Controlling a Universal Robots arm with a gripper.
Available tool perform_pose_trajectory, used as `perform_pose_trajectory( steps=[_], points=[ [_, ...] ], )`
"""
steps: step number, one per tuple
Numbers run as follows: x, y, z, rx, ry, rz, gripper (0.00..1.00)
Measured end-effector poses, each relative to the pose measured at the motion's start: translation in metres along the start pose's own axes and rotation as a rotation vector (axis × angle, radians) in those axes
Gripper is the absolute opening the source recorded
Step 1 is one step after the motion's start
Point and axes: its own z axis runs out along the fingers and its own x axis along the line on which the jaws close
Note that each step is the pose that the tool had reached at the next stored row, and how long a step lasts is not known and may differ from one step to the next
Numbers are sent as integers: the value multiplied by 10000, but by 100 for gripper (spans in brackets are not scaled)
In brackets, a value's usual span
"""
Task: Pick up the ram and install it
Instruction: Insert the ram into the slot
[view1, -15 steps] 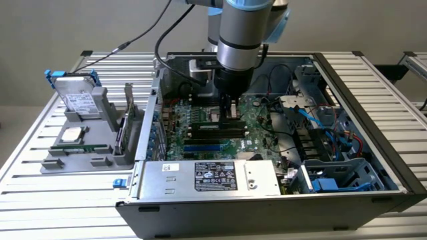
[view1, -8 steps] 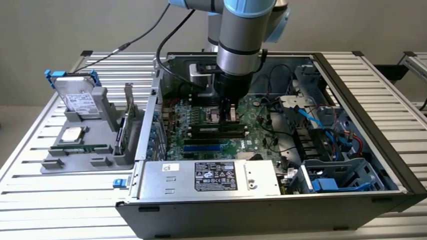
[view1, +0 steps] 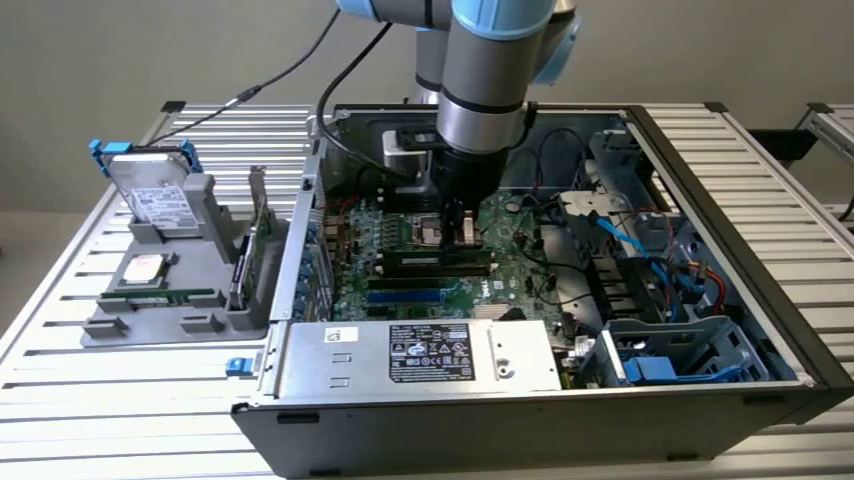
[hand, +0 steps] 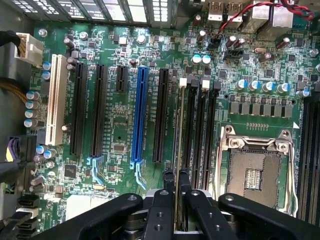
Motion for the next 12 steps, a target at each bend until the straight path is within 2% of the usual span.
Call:
perform_pose_trajectory(
  steps=[12],
  points=[
    [-1,-3,26,-4,-5,-2,14]
  ],
)
